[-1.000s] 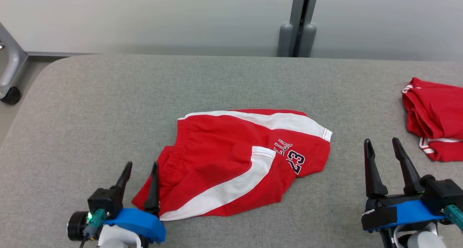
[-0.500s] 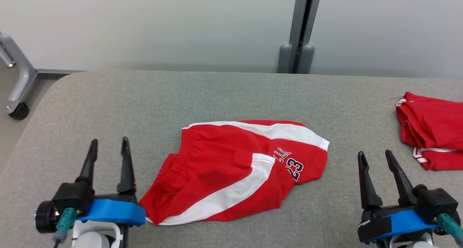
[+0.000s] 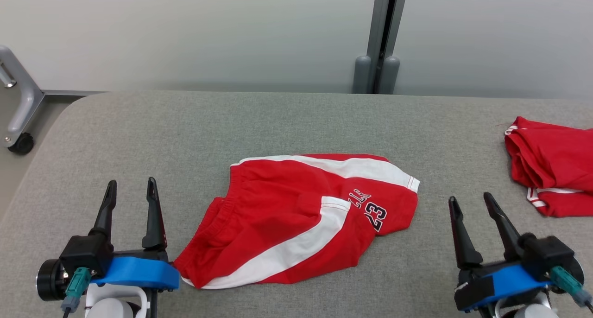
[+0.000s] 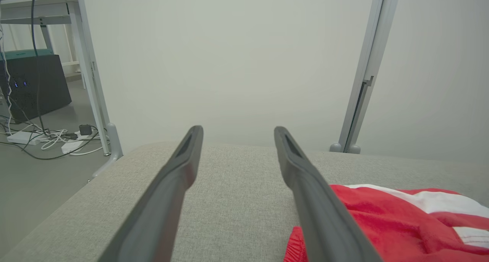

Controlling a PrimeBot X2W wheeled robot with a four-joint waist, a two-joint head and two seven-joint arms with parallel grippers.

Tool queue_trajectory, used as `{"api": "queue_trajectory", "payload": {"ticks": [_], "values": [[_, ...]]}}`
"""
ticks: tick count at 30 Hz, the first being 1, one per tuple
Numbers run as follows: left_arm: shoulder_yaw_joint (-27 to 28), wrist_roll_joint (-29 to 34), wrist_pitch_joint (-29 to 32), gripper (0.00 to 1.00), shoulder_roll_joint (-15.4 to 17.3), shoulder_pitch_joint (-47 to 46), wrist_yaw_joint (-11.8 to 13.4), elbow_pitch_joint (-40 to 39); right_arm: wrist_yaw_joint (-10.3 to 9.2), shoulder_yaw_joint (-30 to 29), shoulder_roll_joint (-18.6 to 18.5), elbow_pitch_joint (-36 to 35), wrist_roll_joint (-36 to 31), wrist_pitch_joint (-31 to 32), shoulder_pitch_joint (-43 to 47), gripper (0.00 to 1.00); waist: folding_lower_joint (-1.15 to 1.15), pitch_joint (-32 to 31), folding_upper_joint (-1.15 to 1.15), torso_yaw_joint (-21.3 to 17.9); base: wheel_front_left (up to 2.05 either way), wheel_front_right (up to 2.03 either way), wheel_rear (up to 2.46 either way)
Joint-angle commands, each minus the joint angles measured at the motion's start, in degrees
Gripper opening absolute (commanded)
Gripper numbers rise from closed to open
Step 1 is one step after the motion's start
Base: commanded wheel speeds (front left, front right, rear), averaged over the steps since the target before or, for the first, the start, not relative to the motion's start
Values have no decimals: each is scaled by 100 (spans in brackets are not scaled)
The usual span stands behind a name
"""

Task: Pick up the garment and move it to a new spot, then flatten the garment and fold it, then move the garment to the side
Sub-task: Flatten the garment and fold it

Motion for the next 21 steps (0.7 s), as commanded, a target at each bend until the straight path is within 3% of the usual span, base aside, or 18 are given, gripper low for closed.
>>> {"api": "queue_trajectory", "payload": {"ticks": [1,10,21], "values": [[6,33,-25,100,-21,-57,-14,11,1,87,-80,-7,32,52,-162,100,0,29,0,28,0,0,0],[-3,114,-25,100,-146,-220,-108,42,1,1441,-663,190,276,730,-1144,100,0,254,0,302,0,0,0],[-86,111,-25,100,-304,-436,-171,86,1,2558,-1173,1237,655,1003,-1769,100,0,540,0,794,0,0,0]]}}
